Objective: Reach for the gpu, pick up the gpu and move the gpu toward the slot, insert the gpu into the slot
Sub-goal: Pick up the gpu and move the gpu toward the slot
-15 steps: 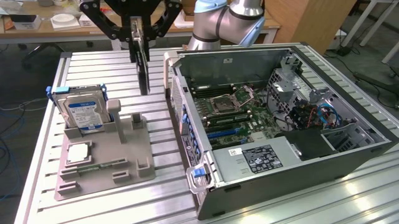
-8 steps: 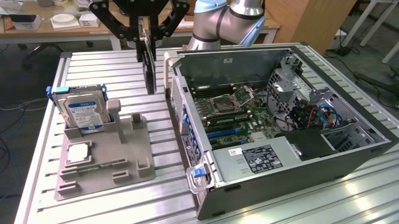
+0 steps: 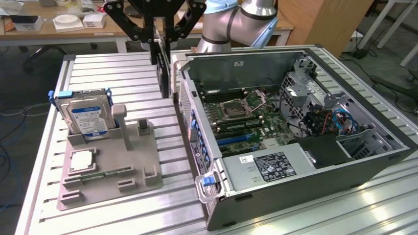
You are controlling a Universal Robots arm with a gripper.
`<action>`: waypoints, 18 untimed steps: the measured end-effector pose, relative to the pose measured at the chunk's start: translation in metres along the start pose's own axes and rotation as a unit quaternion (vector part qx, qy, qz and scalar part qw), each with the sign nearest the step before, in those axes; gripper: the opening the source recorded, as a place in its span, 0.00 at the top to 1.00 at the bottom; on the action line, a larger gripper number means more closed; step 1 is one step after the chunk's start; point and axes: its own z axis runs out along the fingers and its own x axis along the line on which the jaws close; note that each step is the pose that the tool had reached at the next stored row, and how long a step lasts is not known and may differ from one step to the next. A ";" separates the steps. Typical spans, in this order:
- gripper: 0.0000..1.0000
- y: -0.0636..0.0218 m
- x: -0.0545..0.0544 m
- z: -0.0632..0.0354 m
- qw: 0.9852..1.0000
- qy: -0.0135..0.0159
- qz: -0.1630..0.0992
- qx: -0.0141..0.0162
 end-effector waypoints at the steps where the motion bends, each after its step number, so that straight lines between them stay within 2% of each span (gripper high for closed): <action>1: 0.74 0.0000 -0.001 0.0000 1.000 0.000 0.000 0.000; 18: 0.74 -0.0005 -0.024 0.0000 1.000 0.000 0.000 0.000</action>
